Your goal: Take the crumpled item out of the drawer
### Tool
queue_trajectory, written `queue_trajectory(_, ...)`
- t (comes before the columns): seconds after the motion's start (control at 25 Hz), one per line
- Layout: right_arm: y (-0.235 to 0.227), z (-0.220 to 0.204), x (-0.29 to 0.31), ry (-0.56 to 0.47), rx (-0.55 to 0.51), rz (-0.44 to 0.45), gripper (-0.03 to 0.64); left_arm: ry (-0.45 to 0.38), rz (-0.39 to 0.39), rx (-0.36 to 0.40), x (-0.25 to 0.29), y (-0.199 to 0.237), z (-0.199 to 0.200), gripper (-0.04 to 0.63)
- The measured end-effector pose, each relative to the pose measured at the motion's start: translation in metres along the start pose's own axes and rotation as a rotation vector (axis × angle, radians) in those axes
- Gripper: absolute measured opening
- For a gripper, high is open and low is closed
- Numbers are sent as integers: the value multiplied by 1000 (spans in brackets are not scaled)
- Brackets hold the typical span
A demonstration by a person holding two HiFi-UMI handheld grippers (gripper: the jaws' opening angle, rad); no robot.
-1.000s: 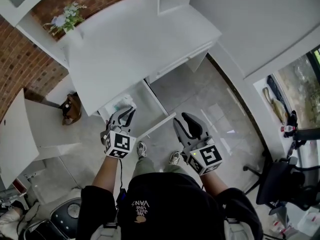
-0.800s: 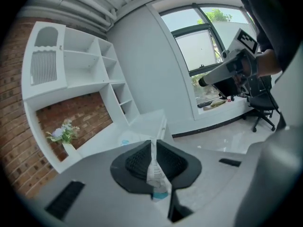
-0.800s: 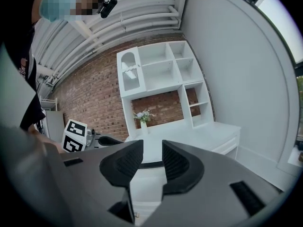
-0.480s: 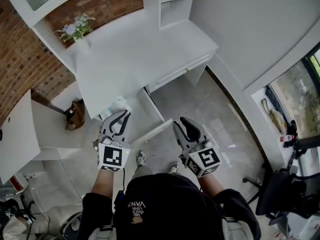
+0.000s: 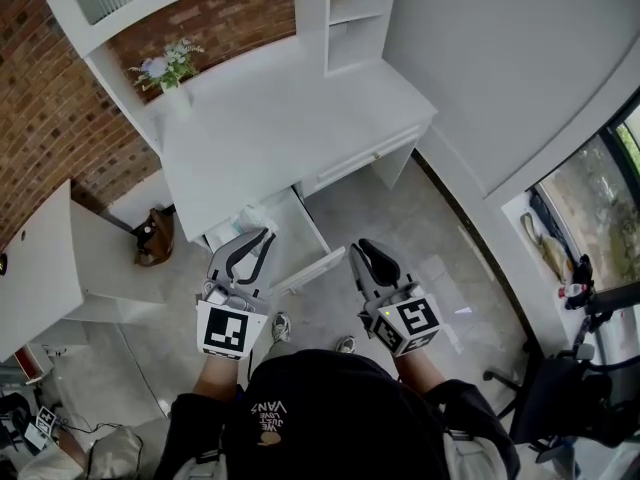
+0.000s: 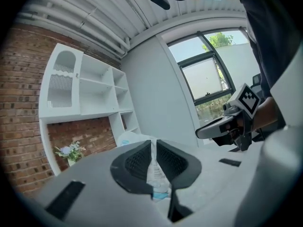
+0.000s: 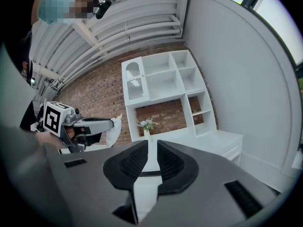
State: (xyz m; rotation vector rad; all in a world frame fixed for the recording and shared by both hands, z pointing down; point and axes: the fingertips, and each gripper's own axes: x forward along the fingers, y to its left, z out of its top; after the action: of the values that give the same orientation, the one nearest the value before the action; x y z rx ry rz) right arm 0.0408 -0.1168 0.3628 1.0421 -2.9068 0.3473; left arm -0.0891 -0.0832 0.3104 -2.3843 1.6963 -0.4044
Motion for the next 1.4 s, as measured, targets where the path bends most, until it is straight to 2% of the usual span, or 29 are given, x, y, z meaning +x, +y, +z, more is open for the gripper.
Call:
queue_trajectory(0.52,-2,30,-1,-35,-46,-6,2,-18,-19,-70,-5,-6,14,37)
queue_trajectory(0.96,-14,51,2,-54,-79,-49,0,-52,-18,-53,-2,2,24,37)
queue_trajectory(1.4,-15,52,10,-40,-78,-65,0,-58,-42,-46,4,11,24,37)
